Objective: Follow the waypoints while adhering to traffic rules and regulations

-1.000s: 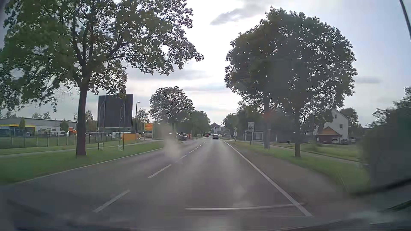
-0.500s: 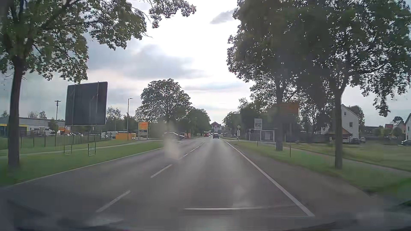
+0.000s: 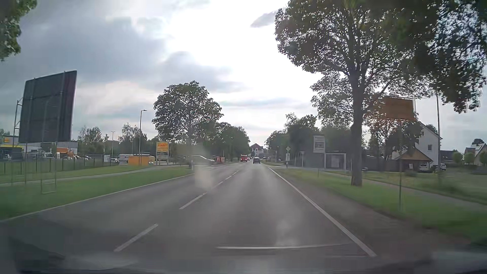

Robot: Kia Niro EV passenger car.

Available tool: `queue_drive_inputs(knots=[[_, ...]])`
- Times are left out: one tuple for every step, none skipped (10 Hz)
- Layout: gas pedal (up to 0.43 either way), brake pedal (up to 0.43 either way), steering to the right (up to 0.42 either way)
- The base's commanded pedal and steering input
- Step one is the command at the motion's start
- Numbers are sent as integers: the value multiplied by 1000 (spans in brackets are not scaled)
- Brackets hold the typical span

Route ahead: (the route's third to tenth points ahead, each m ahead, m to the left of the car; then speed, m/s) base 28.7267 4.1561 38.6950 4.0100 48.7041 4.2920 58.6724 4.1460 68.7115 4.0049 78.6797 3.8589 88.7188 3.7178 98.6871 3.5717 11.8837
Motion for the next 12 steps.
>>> queue_drive_inputs(knots=[[157,0,0],[157,0,0],[157,0,0],[157,0,1],[150,0,1],[150,0,1],[157,0,1],[177,0,1],[177,0,1],[177,0,1],[177,0,1],[177,0,1]])
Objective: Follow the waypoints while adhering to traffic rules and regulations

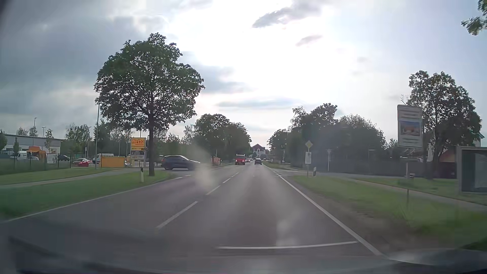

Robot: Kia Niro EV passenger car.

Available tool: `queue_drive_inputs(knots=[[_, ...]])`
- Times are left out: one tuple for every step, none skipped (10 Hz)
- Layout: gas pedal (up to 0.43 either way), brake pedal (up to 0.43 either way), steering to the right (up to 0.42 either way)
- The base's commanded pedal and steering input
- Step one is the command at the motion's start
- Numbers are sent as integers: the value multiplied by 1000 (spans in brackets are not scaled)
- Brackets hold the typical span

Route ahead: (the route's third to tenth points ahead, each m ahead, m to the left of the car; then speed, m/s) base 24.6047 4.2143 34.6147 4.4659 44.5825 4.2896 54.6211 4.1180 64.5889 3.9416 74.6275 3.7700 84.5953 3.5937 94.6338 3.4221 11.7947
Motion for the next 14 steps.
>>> queue_drive_inputs(knots=[[177,0,1],[177,0,2],[177,0,3],[177,0,5],[177,0,5],[177,0,5],[177,0,5],[177,0,5],[177,0,5],[177,0,4],[177,0,3],[169,0,1],[169,0,0],[169,0,0]])
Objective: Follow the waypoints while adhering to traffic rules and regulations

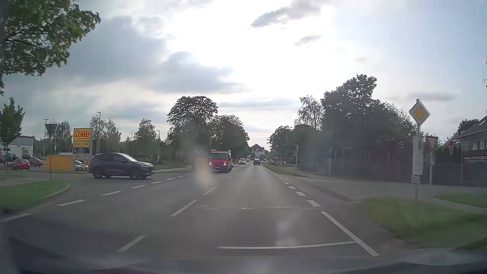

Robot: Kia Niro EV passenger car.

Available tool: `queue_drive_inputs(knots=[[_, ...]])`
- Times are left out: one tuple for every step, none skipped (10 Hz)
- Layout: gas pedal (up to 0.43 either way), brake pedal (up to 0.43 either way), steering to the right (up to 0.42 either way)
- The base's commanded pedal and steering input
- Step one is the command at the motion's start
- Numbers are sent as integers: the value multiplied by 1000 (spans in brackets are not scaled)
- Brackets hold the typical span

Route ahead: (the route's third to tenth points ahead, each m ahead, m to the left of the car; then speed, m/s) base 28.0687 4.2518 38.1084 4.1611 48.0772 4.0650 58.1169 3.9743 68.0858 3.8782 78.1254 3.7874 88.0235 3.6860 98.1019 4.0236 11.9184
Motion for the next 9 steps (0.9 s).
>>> queue_drive_inputs(knots=[[169,0,0],[169,0,0],[169,0,0],[169,0,0],[157,0,0],[157,0,0],[150,0,0],[150,0,0],[150,0,0]])
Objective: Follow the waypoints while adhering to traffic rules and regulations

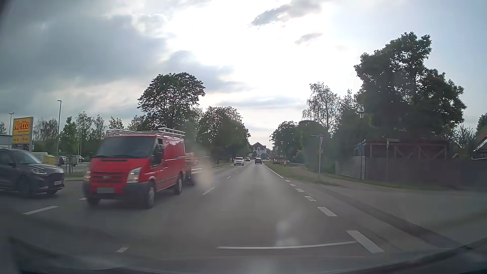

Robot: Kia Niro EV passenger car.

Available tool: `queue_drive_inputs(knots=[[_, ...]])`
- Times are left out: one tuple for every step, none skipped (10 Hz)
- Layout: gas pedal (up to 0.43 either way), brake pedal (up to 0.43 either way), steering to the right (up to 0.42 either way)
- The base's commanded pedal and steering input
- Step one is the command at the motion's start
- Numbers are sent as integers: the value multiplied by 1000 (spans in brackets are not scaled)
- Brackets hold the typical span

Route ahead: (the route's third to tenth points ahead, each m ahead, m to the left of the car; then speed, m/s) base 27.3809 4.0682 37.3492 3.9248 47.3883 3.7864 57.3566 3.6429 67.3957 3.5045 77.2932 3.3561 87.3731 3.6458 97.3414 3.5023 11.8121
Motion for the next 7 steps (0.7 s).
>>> queue_drive_inputs(knots=[[150,0,0],[150,0,0],[169,0,0],[189,0,0],[189,0,0],[189,0,-1],[189,0,0]])
